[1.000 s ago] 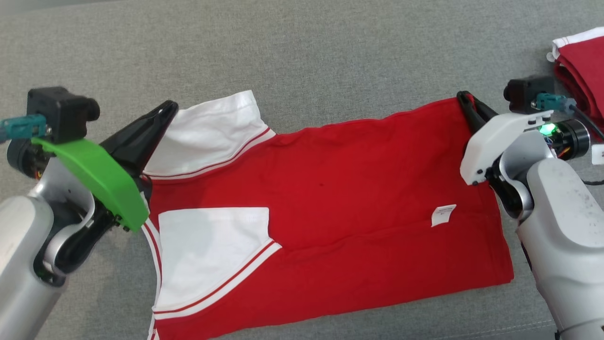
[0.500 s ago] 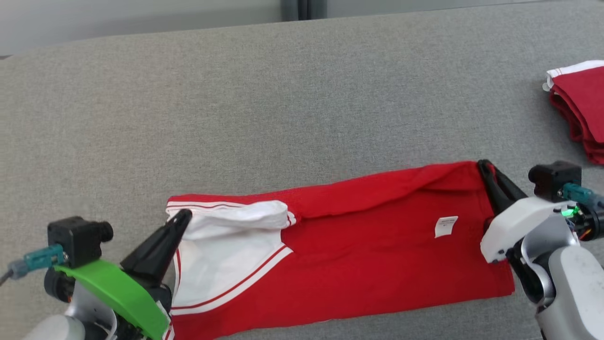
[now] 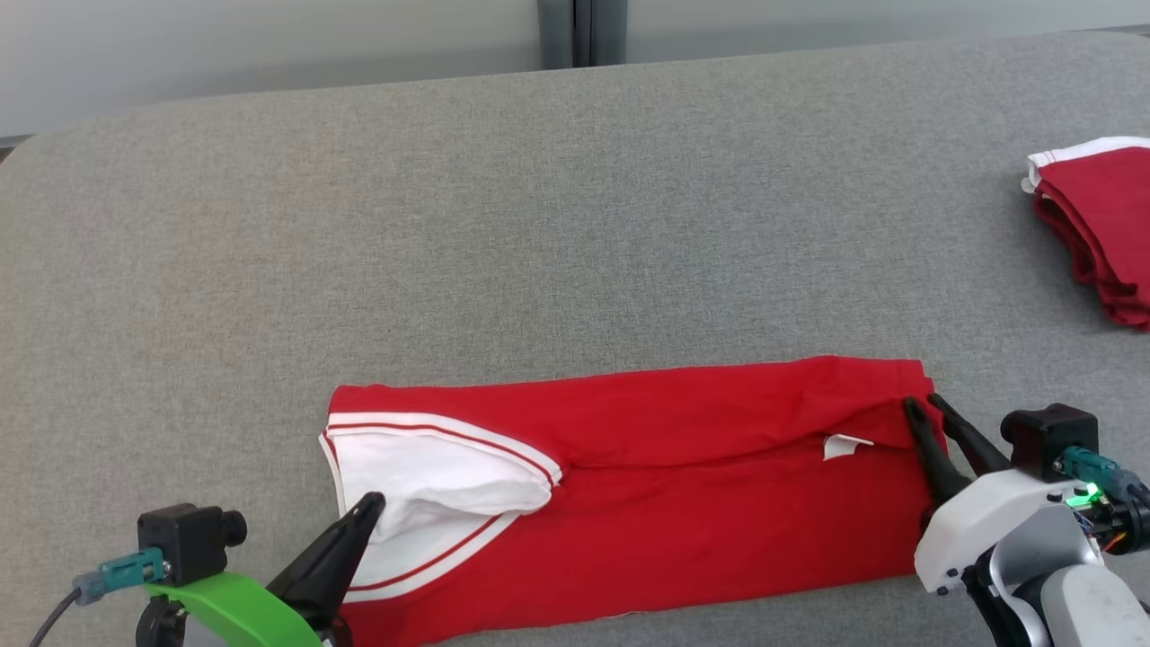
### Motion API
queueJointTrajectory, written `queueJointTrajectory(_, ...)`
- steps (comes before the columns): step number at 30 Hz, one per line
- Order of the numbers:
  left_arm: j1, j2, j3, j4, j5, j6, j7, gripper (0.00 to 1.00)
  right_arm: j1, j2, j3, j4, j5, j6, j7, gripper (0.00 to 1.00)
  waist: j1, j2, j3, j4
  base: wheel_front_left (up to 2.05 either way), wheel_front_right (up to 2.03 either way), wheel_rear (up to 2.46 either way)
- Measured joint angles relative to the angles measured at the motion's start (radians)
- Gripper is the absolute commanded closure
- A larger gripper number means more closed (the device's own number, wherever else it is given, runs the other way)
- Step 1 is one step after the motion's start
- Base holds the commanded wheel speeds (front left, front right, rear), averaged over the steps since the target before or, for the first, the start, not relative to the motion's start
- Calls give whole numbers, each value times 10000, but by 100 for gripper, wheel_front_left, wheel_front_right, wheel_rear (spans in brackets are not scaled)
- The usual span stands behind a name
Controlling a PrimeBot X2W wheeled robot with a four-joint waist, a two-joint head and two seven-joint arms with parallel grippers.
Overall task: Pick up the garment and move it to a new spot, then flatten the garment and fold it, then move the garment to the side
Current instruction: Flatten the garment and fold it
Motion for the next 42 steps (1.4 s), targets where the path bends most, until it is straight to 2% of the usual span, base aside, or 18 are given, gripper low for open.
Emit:
queueJointTrajectory(1,14,-67,2,73,-4,0,-81,61,86,42,-25,-10,-2,0,-59,0,0,0,-29,-9,0,0,0)
queueJointTrajectory(2,74,-121,-8,153,-10,0,-148,27,182,96,-75,-25,-4,-2,-105,0,0,0,-60,-20,0,0,0)
queueJointTrajectory(3,129,-180,-6,222,-38,0,-217,0,287,115,-113,-35,-4,0,-180,0,0,0,-86,-29,0,0,0)
queueJointTrajectory(10,629,-385,148,673,-40,226,-949,0,948,272,-717,33,-221,0,-522,0,0,0,-330,-105,0,0,0)
queueJointTrajectory(16,713,-721,650,945,410,675,-1948,0,1098,514,-1166,46,-263,0,-704,0,0,0,-570,-128,0,0,0)
queueJointTrajectory(21,616,-1290,840,1244,1354,999,-2238,0,1061,663,-1237,12,-288,0,-757,0,0,0,-787,-84,0,0,0)
queueJointTrajectory(26,391,-2046,1122,1406,1854,1197,-2291,0,750,744,-1200,151,-431,0,-773,0,0,0,-999,24,0,0,0)
queueJointTrajectory(33,174,-2592,1220,1538,2575,1218,-2320,0,201,978,-1262,1191,-727,0,-838,0,0,0,-1070,237,0,0,0)
queueJointTrajectory(42,157,-2696,1402,1662,2855,1168,-2332,0,-414,1057,-1371,3183,-1020,0,-1643,0,0,0,-975,392,0,0,0)
